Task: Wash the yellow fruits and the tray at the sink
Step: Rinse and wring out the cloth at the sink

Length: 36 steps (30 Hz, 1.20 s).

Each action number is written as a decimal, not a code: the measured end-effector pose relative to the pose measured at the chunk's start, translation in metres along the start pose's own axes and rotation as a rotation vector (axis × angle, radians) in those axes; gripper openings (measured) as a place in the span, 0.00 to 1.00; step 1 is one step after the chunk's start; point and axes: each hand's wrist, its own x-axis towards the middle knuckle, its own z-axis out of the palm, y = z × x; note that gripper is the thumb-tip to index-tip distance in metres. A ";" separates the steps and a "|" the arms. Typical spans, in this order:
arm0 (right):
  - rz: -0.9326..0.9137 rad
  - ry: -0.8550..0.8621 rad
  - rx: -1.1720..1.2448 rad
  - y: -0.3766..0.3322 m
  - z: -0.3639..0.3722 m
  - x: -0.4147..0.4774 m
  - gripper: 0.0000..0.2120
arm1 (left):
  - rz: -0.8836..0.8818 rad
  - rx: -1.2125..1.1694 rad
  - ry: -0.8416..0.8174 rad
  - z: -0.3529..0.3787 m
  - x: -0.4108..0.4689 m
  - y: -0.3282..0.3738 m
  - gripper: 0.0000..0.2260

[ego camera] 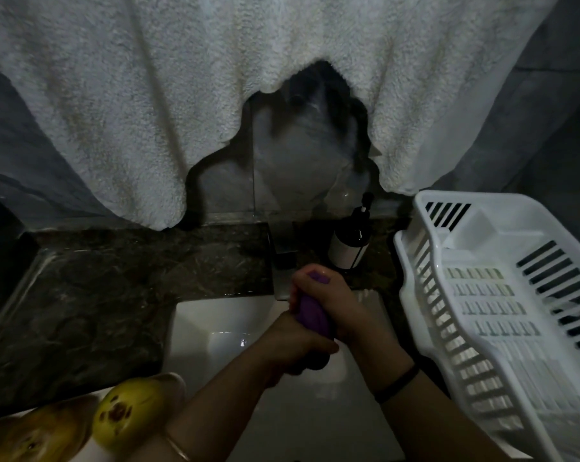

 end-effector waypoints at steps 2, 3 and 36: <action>0.055 0.067 -0.015 0.003 0.003 0.003 0.12 | 0.004 0.074 0.114 0.004 0.004 -0.002 0.07; 0.073 0.110 -0.052 0.005 0.004 0.004 0.13 | 0.012 0.078 0.149 0.007 0.007 -0.004 0.05; -0.056 0.093 -0.111 0.003 0.008 0.002 0.08 | 0.149 0.147 0.259 0.007 0.031 -0.020 0.13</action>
